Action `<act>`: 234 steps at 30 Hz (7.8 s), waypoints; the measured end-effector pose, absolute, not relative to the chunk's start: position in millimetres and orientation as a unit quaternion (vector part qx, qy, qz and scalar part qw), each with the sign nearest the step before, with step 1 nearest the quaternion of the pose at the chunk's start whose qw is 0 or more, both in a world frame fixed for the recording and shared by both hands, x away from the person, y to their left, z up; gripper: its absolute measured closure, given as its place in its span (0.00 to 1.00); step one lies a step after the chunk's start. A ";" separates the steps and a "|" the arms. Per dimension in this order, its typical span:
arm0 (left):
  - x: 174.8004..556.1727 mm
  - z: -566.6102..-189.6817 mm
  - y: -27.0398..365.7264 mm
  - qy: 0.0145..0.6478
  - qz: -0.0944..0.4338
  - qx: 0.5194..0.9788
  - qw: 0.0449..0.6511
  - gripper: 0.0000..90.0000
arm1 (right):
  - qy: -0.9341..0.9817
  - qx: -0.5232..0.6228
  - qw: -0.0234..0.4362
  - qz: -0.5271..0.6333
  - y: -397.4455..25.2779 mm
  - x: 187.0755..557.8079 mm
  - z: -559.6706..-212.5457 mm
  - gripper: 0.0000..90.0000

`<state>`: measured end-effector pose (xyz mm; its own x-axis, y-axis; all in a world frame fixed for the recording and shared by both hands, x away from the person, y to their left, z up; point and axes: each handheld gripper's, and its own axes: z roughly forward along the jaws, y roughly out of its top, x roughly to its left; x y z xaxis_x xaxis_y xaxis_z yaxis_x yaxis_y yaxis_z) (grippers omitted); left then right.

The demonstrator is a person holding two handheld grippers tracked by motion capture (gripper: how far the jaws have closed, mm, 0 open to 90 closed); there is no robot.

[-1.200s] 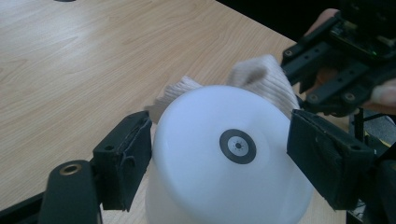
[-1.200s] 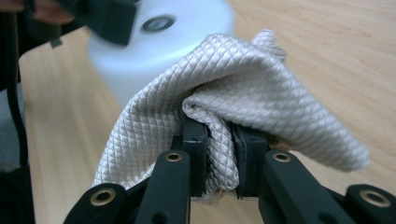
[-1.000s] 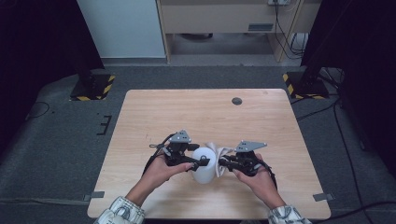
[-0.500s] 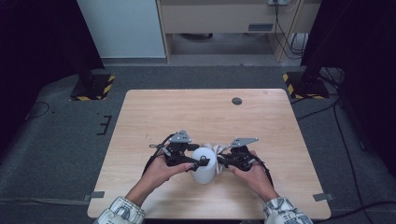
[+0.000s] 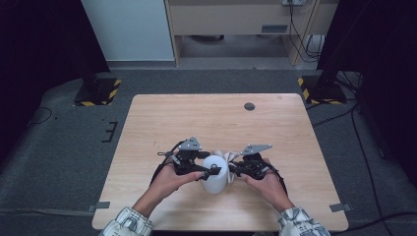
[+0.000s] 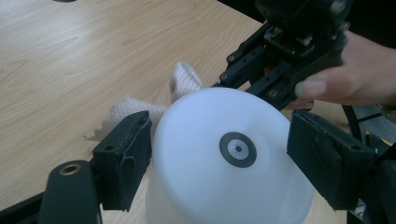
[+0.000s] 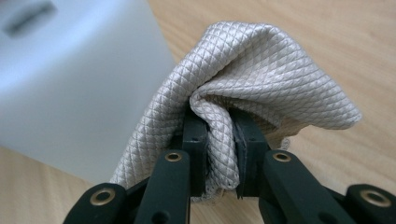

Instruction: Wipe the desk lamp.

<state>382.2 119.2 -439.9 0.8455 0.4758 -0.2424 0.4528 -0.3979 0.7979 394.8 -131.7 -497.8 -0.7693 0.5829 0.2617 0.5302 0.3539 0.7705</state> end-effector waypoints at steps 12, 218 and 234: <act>382.0 -440.0 119.2 0.277 0.014 0.836 0.473 0.24 | 0.833 0.325 0.029 0.446 -131.6 397.3 -495.1 0.87; 303.3 -478.5 196.2 0.302 0.099 0.851 0.418 0.87 | 0.820 0.306 0.103 0.472 -95.9 352.6 -428.2 0.37; 309.1 -466.5 168.2 0.271 0.080 0.848 0.448 0.88 | 0.823 0.308 0.086 0.470 -91.4 363.8 -434.6 0.39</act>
<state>309.1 168.2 -466.5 0.8404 0.5312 -0.1070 0.3876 -0.4513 0.8038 363.8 -91.4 -434.6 -0.7948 0.5886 0.1480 0.4264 0.3679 0.8263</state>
